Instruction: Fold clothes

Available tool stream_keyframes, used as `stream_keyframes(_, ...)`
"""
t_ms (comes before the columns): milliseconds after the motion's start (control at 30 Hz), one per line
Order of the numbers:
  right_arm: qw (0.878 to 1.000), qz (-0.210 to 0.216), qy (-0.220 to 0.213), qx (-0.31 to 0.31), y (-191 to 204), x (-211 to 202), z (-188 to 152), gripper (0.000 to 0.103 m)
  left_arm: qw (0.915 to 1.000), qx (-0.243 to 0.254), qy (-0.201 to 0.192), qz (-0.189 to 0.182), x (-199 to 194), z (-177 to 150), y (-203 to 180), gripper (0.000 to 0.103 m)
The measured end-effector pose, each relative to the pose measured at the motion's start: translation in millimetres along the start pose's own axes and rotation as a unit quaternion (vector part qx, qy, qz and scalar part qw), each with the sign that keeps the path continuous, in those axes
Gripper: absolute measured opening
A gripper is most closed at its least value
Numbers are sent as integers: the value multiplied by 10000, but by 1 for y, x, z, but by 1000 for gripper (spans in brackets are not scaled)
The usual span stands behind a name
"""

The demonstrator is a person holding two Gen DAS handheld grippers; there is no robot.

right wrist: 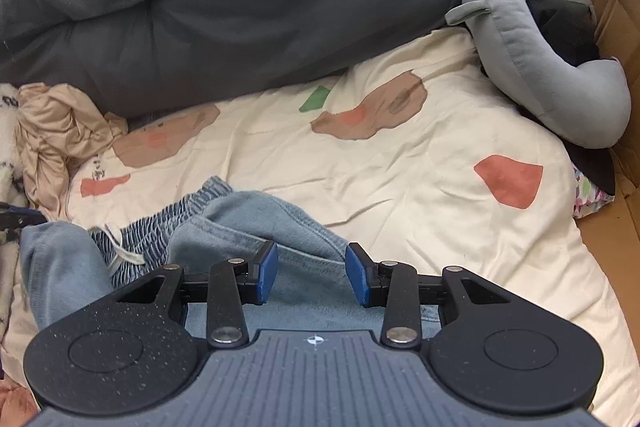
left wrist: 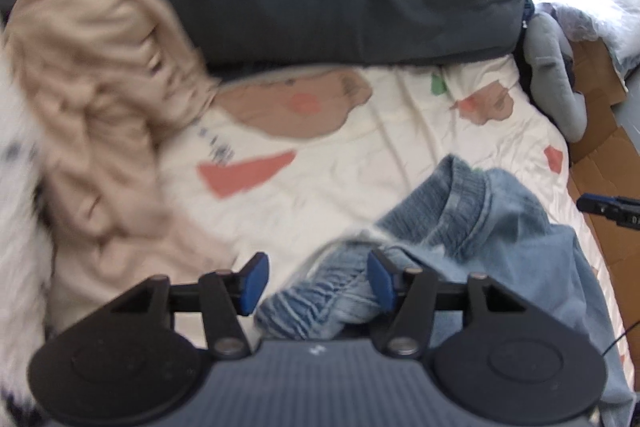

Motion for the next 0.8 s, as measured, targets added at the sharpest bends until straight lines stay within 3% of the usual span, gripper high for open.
stream_keyframes(267,9991,-151,242,-324,16,14,11,44,9977,-380,520,-218,3,-46,34,57)
stream_keyframes(500,9992,-229,251,-209,24,38,34,44,9944,-788,446,-539,-16,-55,47,56)
stream_keyframes(800,9952,-392,556,-708,36,67,41,44,9868,-1246,368,-966,-9,-54,41,53)
Point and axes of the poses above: each gripper's, at about its wrist camera, not at the fingertips, and x roughly the way its jaws point, y to its left, z to its top, the point moved 9 cm from there along x, roughly the way its jaws point, and after that the axes turned 2 degrees about y, right-handed, at the moved point
